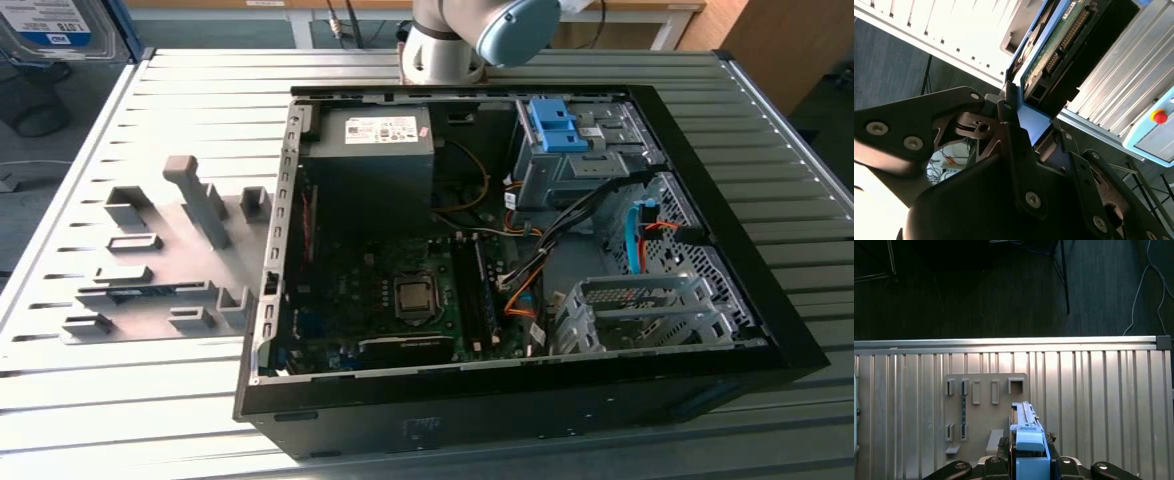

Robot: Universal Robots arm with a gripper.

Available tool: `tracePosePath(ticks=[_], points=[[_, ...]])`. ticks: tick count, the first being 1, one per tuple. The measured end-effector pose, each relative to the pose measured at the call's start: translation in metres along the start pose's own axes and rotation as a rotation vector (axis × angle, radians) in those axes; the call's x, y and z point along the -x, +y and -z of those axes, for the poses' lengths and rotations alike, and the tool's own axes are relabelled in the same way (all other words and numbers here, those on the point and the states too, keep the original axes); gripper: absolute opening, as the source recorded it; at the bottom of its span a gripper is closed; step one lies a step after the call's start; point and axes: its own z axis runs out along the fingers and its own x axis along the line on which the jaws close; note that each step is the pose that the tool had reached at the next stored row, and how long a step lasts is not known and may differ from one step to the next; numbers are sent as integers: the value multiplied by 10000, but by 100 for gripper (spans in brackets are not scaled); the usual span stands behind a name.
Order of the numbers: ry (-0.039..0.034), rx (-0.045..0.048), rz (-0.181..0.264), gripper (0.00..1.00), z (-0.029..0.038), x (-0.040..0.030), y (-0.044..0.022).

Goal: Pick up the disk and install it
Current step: 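Pick up the disk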

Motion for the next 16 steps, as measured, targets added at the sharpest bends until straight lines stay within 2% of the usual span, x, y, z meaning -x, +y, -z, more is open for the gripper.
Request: tracePosePath(ticks=[16], points=[[0,0,-1,37,5,7,-186]])
